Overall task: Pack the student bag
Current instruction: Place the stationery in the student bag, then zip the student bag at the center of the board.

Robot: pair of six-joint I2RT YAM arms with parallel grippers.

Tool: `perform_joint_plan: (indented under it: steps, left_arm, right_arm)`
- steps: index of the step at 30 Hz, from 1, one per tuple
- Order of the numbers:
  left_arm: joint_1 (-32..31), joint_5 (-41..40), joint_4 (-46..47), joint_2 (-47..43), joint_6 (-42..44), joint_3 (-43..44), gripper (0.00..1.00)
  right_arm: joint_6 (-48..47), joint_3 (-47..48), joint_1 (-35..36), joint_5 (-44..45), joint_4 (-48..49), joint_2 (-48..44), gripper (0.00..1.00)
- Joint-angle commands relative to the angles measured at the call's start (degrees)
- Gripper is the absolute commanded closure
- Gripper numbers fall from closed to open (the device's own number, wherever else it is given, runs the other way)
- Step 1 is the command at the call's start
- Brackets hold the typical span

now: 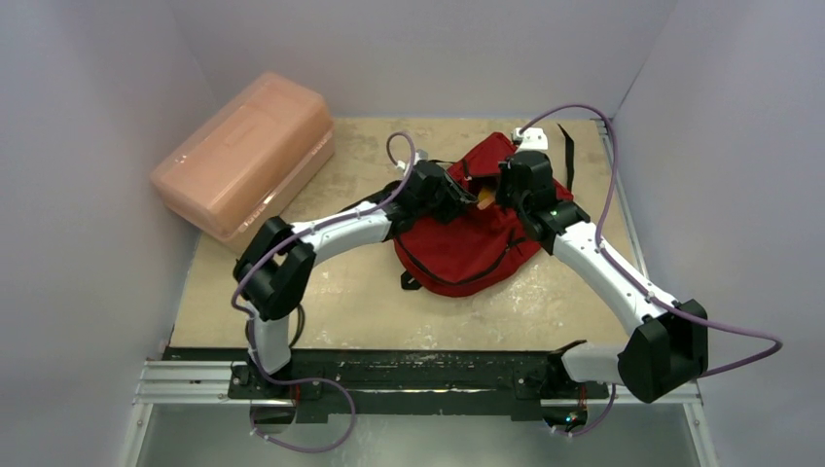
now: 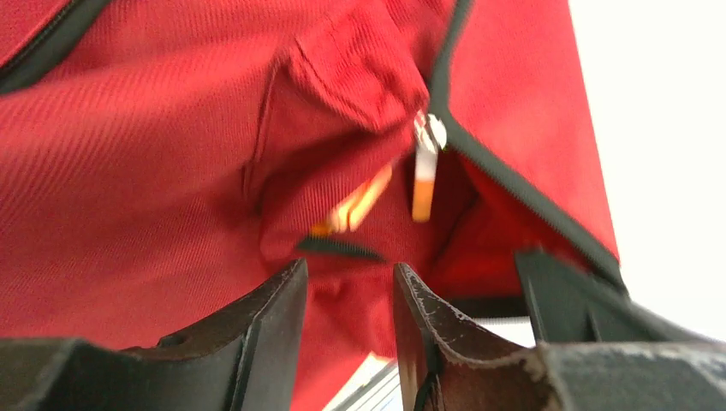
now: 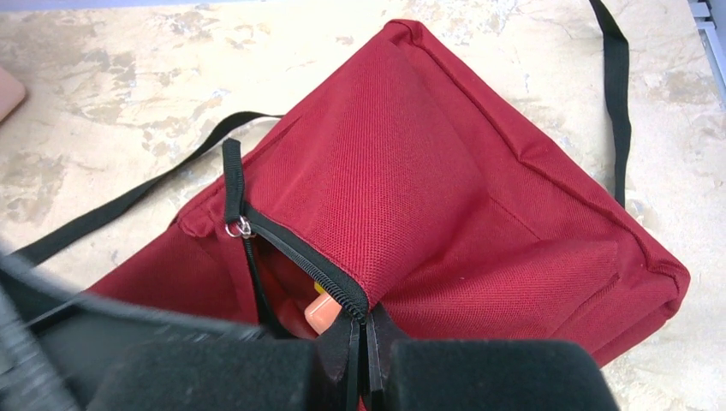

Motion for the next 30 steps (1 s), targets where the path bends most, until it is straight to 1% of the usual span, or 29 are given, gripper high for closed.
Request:
perform_joint_plan:
  steps: [1,3,5,7,9,10,11,13,15,16,18,20,21,22,25,26,28,29,30]
  left_arm:
    - [0.2,5.7,4.2,-13.4,17.2,-7.6,0.59]
    - [1.2,8.6,3.4,-17.4,25.6,-10.7,0.57]
    - [2.7,8.6,-2.5,-21.0,33.1,-12.3,0.51]
    - [5.3,9.8,-9.3,-22.4,39.4,-11.3,0.45]
    - [8.6,12.9,-17.3,-21.0,44.5,-7.9,0.44]
    - [10.0,13.7,-20.1,-20.1,47.4,-6.7,0.44]
    - [11.0,13.8,-22.3,-19.1,49.5,-5.5,0.43]
    - [12.0,10.5,-27.2,-17.0,52.9,-2.7,0.42]
    - [12.3,7.4,-29.5,-14.5,55.2,-0.8,0.40]
    - [12.4,7.4,-30.6,-13.0,56.2,0.2,0.40]
    - [12.8,9.4,-30.6,-10.4,57.2,1.3,0.40]
    - [13.1,15.5,-27.1,-8.5,56.9,0.2,0.40]
    - [13.2,18.6,-25.2,-8.1,56.3,-0.6,0.42]
    - [13.2,21.3,-23.4,-7.8,55.6,-1.5,0.46]
    - [13.1,27.8,-16.8,-8.8,52.7,-6.4,0.65]
    - [13.1,29.5,-14.1,-9.8,51.3,-9.0,0.70]
    - [13.1,32.5,-7.8,-11.7,48.2,-15.0,0.84]
    - [13.1,33.8,-5.1,-12.8,46.2,-17.8,0.89]
    - [13.0,35.2,-1.8,-14.1,44.2,-20.8,0.93]
  right_arm:
    - [0.5,3.4,0.0,2.1,0.1,-1.5,1.00]
    - [1.1,3.6,0.1,2.8,-1.3,-1.5,1.00]
    - [1.9,2.9,0.0,2.7,-2.0,-1.9,1.00]
    - [2.0,1.6,0.0,1.0,-2.0,-2.5,1.00]
    - [2.4,-0.3,0.0,-0.7,-1.4,-3.3,1.00]
    - [2.6,-1.5,0.1,-1.4,-0.6,-3.7,0.97]
    - [2.6,-2.4,0.0,-1.6,-0.1,-3.9,0.96]
    - [2.6,-2.5,0.1,-2.7,-0.6,-3.6,0.95]
    - [2.7,-2.1,0.1,-5.3,-1.5,-2.9,0.93]
    - [2.7,-2.1,0.1,-6.4,-1.7,-2.6,0.92]
    - [2.9,-2.5,0.1,-8.6,-1.6,-2.1,0.88]
    - [2.8,-2.6,0.1,-10.7,-1.6,-1.7,0.83]
    - [2.3,-2.5,0.1,-12.0,-2.0,-1.4,0.80]
    - [1.3,-2.3,0.1,-13.2,-2.6,-1.2,0.76]
    - [-2.9,-1.3,0.1,-18.3,-4.7,-0.9,0.62]
    - [-3.3,-0.8,0.1,-19.3,-5.5,-1.1,0.59]
    - [-4.3,0.5,0.1,-20.7,-7.0,-1.6,0.56]
    - [-4.6,1.2,0.2,-21.4,-7.4,-2.0,0.54]
    - [-4.9,1.8,0.2,-22.0,-7.4,-2.3,0.51]
